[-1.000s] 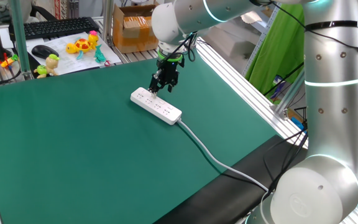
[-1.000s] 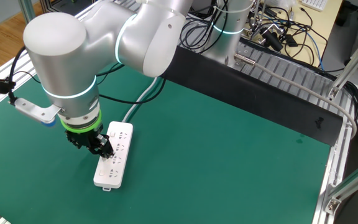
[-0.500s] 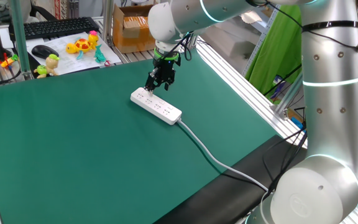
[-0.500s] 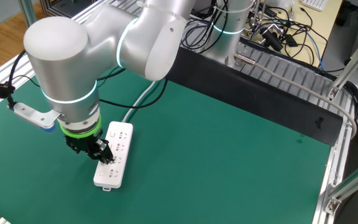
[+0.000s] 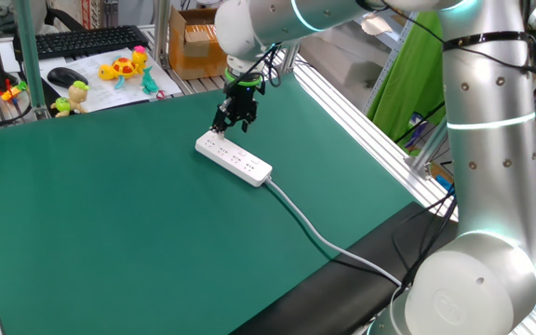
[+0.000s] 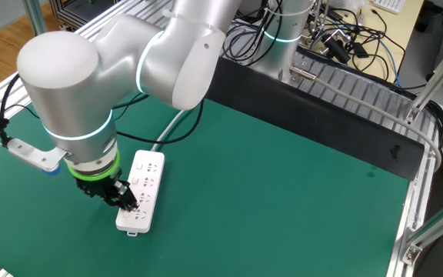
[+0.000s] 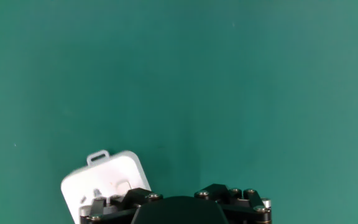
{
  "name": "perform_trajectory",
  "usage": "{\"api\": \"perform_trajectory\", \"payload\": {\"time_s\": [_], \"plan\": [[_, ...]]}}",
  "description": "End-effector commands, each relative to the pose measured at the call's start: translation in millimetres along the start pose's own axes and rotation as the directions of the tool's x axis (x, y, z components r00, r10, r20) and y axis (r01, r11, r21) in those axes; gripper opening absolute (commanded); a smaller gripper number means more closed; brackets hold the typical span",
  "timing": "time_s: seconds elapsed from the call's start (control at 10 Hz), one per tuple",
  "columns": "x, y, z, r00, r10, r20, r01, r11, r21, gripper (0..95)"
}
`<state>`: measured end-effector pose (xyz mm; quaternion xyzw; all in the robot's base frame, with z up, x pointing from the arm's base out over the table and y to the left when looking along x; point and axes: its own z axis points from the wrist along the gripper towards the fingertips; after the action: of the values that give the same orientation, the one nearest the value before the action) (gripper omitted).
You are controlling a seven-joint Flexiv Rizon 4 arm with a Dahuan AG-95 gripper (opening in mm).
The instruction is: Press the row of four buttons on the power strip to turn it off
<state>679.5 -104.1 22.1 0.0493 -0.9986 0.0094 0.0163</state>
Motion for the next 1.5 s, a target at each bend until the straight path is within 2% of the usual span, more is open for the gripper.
{"api": "perform_trajectory", "payload": {"time_s": [0.1, 0.5, 0.7, 1.0, 1.2, 1.5], "plan": [[0.0, 3.4, -2.2, 1.000, 0.005, -0.002, -0.005, 1.000, 0.007, 76.0], [-4.8, 3.8, -1.1, 1.000, 0.005, -0.001, -0.005, 1.000, 0.006, 76.0], [-7.3, 5.6, 3.6, 1.000, 0.008, -0.001, -0.008, 1.000, 0.005, 76.0], [-7.0, 4.4, 1.5, 1.000, 0.012, -0.005, -0.012, 1.000, 0.005, 76.0], [-1.7, 1.3, -7.9, 1.000, 0.017, -0.016, -0.017, 1.000, -0.002, 76.0], [8.5, -0.8, -23.9, 0.999, 0.031, -0.014, -0.031, 1.000, -0.001, 76.0]]}}
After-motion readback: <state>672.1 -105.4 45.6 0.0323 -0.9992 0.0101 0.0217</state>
